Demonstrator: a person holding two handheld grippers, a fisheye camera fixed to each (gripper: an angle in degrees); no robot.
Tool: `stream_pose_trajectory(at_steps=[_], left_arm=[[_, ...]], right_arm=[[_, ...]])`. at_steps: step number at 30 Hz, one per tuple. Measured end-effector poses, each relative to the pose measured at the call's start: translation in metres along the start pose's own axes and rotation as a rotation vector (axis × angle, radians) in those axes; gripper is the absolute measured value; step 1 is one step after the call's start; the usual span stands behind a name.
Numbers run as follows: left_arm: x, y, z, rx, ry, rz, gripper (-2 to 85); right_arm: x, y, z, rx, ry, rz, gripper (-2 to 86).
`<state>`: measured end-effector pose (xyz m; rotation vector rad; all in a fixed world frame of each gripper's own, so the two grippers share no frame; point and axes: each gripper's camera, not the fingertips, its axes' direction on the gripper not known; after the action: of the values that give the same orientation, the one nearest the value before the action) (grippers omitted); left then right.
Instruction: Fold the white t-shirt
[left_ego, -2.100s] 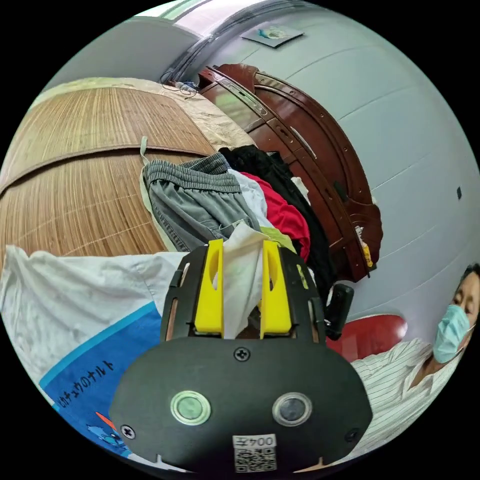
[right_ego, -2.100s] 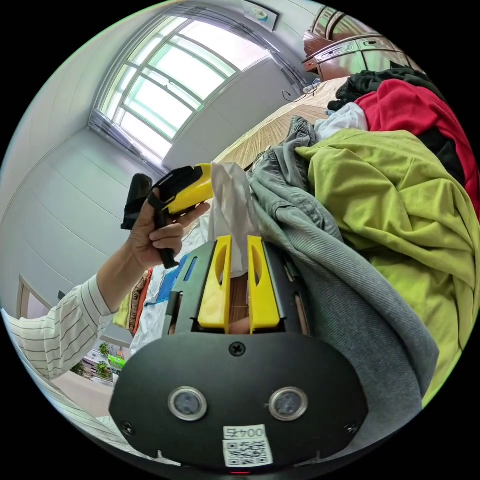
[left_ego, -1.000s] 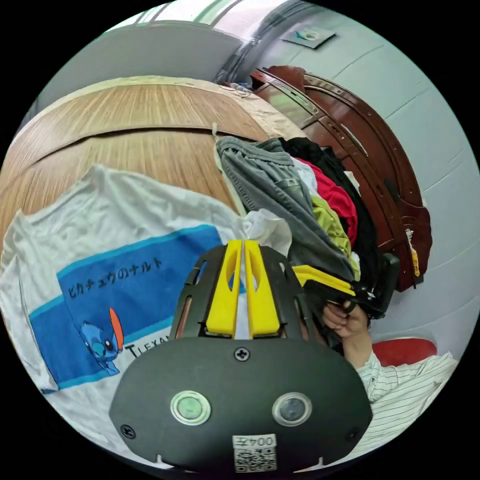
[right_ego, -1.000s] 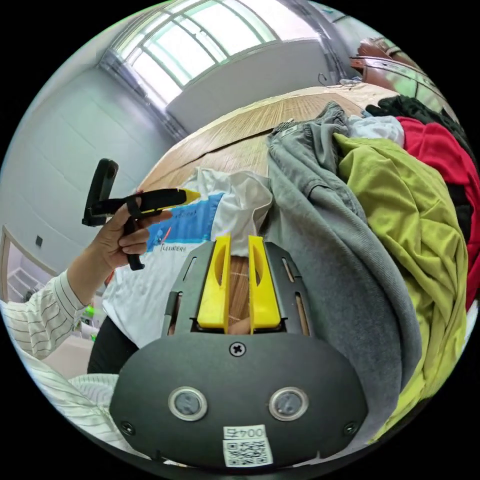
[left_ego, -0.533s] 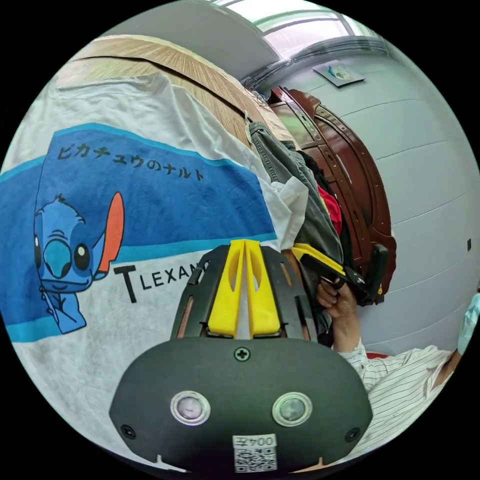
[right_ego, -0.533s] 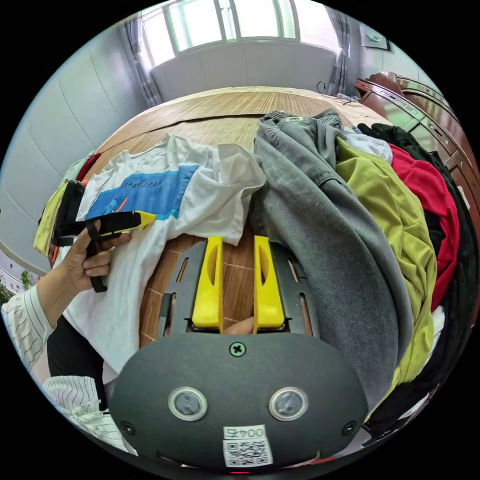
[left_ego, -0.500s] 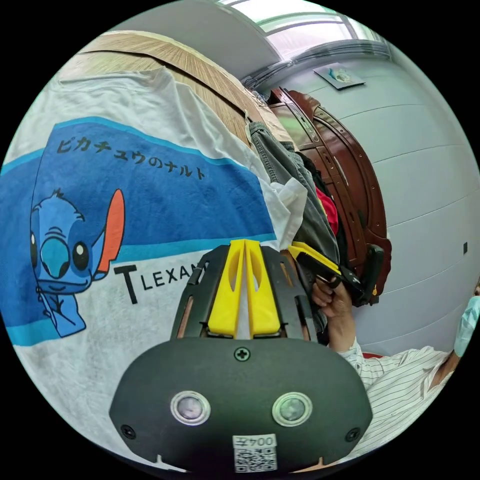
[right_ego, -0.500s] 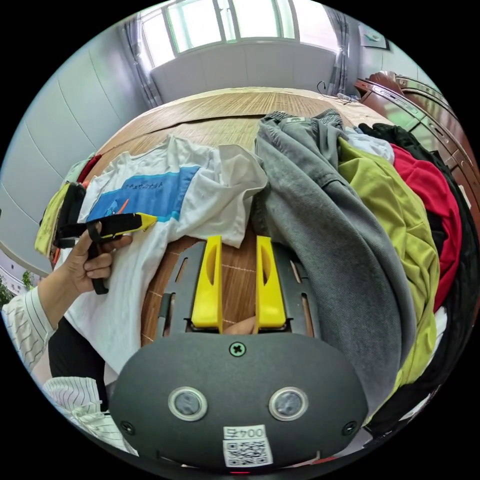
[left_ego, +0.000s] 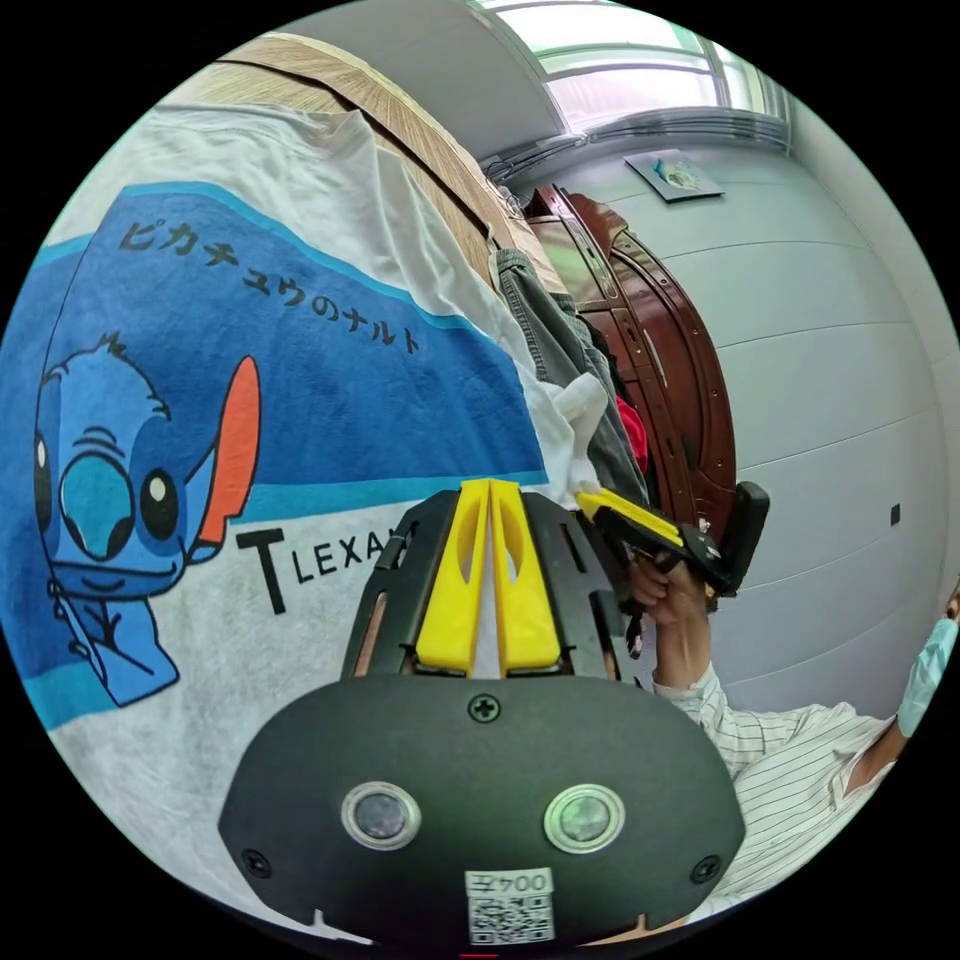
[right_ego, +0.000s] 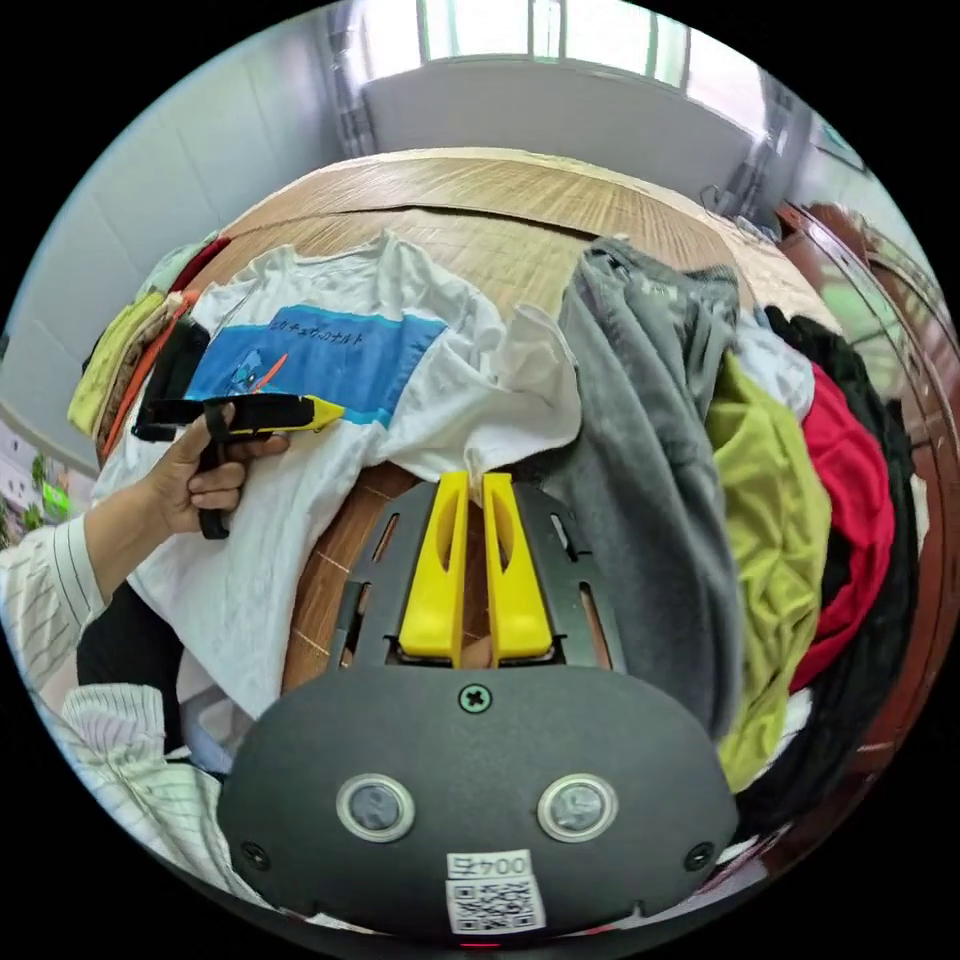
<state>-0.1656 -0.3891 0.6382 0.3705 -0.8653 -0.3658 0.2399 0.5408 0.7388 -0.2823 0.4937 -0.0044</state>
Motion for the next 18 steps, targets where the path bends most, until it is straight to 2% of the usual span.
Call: stream_pose_trajectory(at_steps=[4,9,12,14,18], left_arm=[[-0.01,0.002,0.002,-0.005,0.015,0.001,0.7],[-0.021,0.001,0.002,-0.014,0.032,0.002,0.7],[-0.023,0.0,-0.002,-0.006,0.04,0.005,0.6],[-0.022,-0.001,-0.005,-0.005,0.045,0.008,0.6],[-0.016,-0.004,-0.017,0.018,0.045,0.015,1.3]], right_arm=[[-0.009,-0.02,-0.037,-0.066,0.072,-0.278,2.9],[-0.01,0.002,-0.016,-0.174,0.101,-0.392,3.4],[-0.004,0.019,0.011,-0.211,0.177,-0.254,3.4],[0.003,0.027,0.009,-0.16,0.142,-0.134,3.9],[0.039,0.055,-0.013,0.013,-0.129,0.323,6.6]])
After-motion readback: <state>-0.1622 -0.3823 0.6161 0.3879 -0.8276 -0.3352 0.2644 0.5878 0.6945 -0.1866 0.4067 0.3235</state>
